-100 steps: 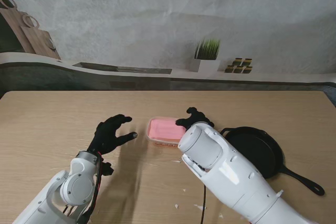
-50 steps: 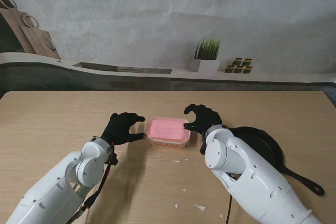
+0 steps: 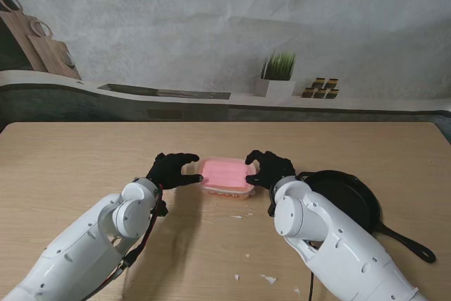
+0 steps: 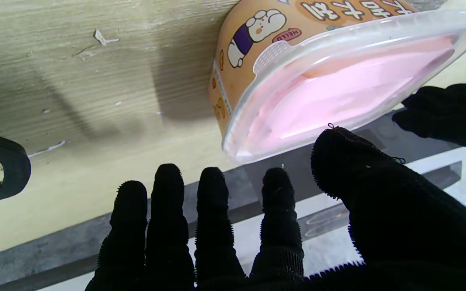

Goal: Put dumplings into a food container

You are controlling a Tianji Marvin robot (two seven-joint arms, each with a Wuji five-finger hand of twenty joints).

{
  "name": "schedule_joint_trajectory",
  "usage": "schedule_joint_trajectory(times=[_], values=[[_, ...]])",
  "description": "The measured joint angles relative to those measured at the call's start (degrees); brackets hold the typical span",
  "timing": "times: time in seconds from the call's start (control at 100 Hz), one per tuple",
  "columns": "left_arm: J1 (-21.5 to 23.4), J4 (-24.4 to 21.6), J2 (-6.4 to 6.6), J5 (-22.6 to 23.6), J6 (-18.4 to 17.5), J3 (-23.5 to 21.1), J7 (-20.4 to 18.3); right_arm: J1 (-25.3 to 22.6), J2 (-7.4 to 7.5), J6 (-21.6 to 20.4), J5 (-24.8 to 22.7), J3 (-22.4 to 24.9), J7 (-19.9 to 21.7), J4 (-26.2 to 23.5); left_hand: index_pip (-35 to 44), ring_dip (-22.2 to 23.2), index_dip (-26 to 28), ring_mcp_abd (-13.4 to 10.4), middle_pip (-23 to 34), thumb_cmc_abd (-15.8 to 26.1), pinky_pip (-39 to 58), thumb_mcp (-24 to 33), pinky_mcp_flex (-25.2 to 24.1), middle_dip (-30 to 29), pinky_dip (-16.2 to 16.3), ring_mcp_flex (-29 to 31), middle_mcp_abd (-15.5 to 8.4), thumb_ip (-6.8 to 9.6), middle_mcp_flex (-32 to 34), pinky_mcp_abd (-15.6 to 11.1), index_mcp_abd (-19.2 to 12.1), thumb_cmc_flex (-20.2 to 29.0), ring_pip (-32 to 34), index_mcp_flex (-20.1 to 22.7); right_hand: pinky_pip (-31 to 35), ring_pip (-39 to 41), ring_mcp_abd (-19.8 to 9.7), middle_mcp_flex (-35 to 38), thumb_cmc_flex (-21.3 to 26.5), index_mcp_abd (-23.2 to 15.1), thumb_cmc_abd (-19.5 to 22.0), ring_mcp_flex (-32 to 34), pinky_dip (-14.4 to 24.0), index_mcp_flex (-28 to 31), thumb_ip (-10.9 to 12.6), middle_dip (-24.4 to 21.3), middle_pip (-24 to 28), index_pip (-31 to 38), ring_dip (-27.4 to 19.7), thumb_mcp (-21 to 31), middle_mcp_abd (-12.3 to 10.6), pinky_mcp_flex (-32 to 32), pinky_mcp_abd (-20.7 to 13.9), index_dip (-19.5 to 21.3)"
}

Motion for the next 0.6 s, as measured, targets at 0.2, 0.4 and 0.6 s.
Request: schedule_joint_trajectory(times=[0.2, 0.4, 0.6], values=[[-2.50, 1.81, -0.77, -2.73, 1.43, 2.38, -0.35, -0.91, -0.37, -0.74, 0.92, 0.84, -0.92, -0.07, 0.00, 0.00, -0.04, 0.01, -0.16, 0.62, 0.00, 0.33, 0.00, -0.12, 0.00, 0.01, 0.00, 0.01, 0.00, 0.00, 0.39, 0.16, 0.01, 0.00, 1.43, 0.10, 0.49, 0.69, 0.00, 0.00, 0.87, 0.02, -0.77, 0.05, 0.00, 0.08, 0.15, 0.25, 0.01, 0.01, 0.06, -0.18, 0.01, 0.00], [-4.69, 3.45, -1.52, -4.30, 2.26, 4.14, -1.00, -0.43, -0.03, -1.93, -1.32, 0.11, -0.07, 0.32, -0.23, 0.00, -0.07, 0.01, -0.18, 0.62, 0.00, 0.33, 0.00, -0.64, 0.00, 0.03, 0.00, 0.01, 0.00, 0.00, 0.65, 0.16, 0.01, -0.68, 2.84, 0.19, 0.59, 1.81, 0.00, -0.02, 0.87, 0.05, -1.36, 3.61, 0.00, 0.12, 0.18, 1.25, 0.13, 0.01, 0.64, -0.19, 0.04, -0.07], [-5.63, 5.08, -2.22, -6.01, 2.30, 4.76, -0.45, 1.04, 0.04, -2.00, -1.14, -1.11, 0.03, 2.29, -0.15, 0.00, -0.08, 0.04, -0.52, 0.62, 0.01, 1.22, 0.00, -0.72, 0.00, 0.03, 0.00, 0.01, -0.22, 0.00, 0.65, 0.22, 0.03, -0.70, 4.08, 0.19, 0.61, 1.74, 2.11, -0.02, 0.93, 0.77, -2.17, 4.70, 0.00, 0.12, -0.08, 0.85, 0.14, 0.60, 0.71, -0.19, 0.06, -0.08]])
